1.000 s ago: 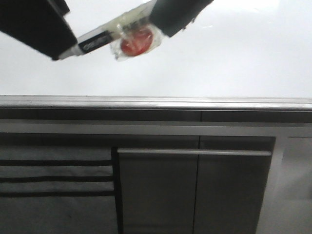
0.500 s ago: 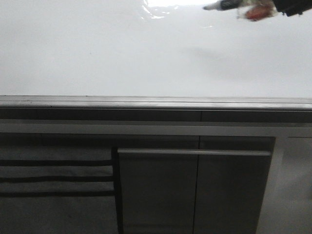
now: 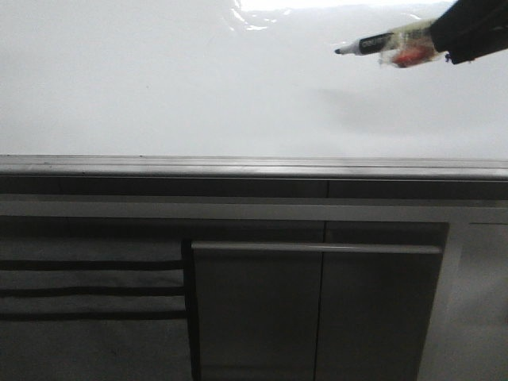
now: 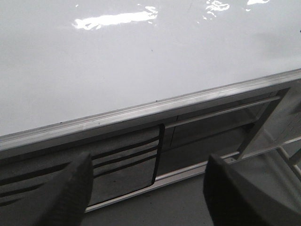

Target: Write number 0 on whiteboard

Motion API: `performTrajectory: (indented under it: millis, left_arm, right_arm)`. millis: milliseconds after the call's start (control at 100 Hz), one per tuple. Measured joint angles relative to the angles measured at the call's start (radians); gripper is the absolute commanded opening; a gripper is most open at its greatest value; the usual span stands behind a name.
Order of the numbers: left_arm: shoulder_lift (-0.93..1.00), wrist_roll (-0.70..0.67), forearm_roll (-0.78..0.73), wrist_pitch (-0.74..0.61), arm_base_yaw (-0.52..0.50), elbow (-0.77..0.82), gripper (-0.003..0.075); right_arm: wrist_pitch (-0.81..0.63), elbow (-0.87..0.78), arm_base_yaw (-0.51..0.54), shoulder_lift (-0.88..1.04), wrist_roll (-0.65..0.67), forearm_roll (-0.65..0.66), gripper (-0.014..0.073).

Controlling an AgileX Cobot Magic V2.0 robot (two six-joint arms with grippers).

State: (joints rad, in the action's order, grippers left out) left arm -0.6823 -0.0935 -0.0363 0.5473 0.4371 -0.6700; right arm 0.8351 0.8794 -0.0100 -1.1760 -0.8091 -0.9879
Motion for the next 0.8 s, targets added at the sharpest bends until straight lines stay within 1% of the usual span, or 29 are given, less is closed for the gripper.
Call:
performTrajectory:
  millis: [100, 320, 420, 500, 640, 720, 800]
  left_arm:
    - [0.000, 0.000, 0.000, -0.003, 0.000, 0.000, 0.0463]
    - [0.000, 0.000, 0.000, -0.008, 0.000, 0.000, 0.0462]
    - [0.000, 0.000, 0.000, -0.010, 0.000, 0.000, 0.0462]
    - [0.000, 0.000, 0.000, -0.010, 0.000, 0.000, 0.0462]
    - [0.000, 0.000, -0.002, -0.012, 0.000, 0.000, 0.0462]
    - [0.000, 0.000, -0.015, -0.012, 0.000, 0.000, 0.0462]
    - [0.000, 0.000, -0.025, -0.012, 0.000, 0.000, 0.0462]
  right_arm:
    - [0.031, 0.104, 0.000, -0.094, 0.001, 0.015, -0.0004]
    - [0.052, 0.293, -0.008, -0.273, 0.017, 0.064, -0.0004]
    - [0.057, 0.374, -0.040, -0.357, 0.047, 0.114, -0.0004]
    - [0.088, 0.433, -0.083, -0.409, 0.077, 0.159, -0.0004]
    - [0.158, 0.481, -0.138, -0.475, 0.169, 0.260, -0.0004]
    - [0.202, 0.485, -0.133, -0.483, 0.222, 0.314, -0.0004]
    - [0.236, 0.494, -0.102, -0.481, 0.240, 0.321, -0.0004]
